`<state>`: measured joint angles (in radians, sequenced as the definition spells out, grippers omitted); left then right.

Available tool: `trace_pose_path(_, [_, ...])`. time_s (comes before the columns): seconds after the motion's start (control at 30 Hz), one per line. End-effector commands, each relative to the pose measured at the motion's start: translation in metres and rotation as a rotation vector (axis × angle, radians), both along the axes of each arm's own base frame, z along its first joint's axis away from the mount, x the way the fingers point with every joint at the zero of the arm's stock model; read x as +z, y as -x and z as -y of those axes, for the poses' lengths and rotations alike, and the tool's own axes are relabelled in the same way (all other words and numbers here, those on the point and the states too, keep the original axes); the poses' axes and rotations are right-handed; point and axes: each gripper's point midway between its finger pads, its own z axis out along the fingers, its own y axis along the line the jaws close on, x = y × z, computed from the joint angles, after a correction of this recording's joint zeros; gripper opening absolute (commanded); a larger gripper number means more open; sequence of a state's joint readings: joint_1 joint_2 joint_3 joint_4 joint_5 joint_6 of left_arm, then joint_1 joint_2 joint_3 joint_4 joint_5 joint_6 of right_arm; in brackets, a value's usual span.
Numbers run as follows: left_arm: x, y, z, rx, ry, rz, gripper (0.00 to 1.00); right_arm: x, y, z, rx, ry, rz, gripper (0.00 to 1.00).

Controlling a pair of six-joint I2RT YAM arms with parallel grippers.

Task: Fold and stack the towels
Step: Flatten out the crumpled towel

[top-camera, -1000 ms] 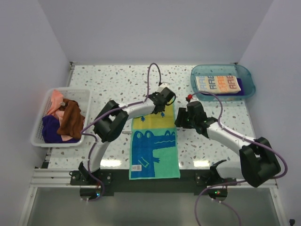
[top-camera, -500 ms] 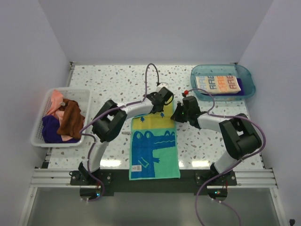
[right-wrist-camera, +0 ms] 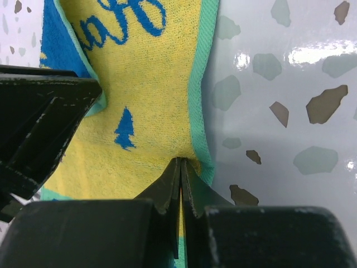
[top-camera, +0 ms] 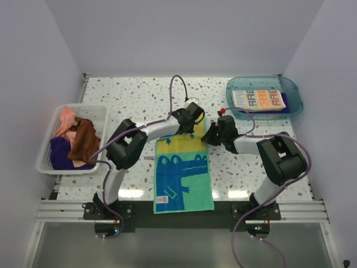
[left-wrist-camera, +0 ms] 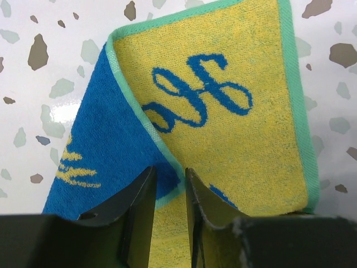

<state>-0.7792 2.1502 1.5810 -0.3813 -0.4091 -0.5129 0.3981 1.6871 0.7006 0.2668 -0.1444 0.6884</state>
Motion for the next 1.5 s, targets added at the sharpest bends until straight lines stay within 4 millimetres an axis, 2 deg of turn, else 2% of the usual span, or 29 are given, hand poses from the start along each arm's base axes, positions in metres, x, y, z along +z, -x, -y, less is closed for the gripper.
trace_pose_path(0.0, [0.037, -0.006, 0.008, 0.008, 0.096, 0.054, 0.33, -0.015, 0.005, 0.005, -0.013, 0.015, -0.032, 0.01])
trace_pose_path(0.6, [0.012, -0.005, 0.008, -0.012, 0.058, 0.022, 0.31, -0.023, 0.012, 0.009, -0.024, 0.020, -0.060, 0.01])
trace_pose_path(0.77, [0.004, -0.001, 0.008, -0.019, 0.046, 0.006, 0.39, -0.026, 0.014, 0.009, -0.022, 0.022, -0.070, 0.01])
trace_pose_path(0.9, [-0.001, 0.000, 0.008, -0.020, 0.029, 0.002, 0.40, -0.027, 0.014, 0.010, -0.024, 0.023, -0.072, 0.01])
trace_pose_path(1.03, [-0.004, 0.000, 0.007, -0.015, 0.010, 0.001, 0.28, -0.026, 0.014, 0.011, -0.028, 0.025, -0.072, 0.01])
trace_pose_path(1.17, [-0.008, 0.001, 0.003, -0.009, -0.007, -0.005, 0.25, -0.025, 0.014, 0.012, -0.032, 0.025, -0.069, 0.01])
trace_pose_path(1.3, [-0.010, 0.000, -0.005, 0.017, -0.033, -0.004, 0.14, -0.025, 0.015, 0.013, -0.039, 0.023, -0.073, 0.01])
trace_pose_path(1.47, [0.013, -0.009, -0.016, 0.043, -0.036, 0.042, 0.07, -0.031, 0.018, 0.019, -0.055, 0.031, -0.089, 0.01])
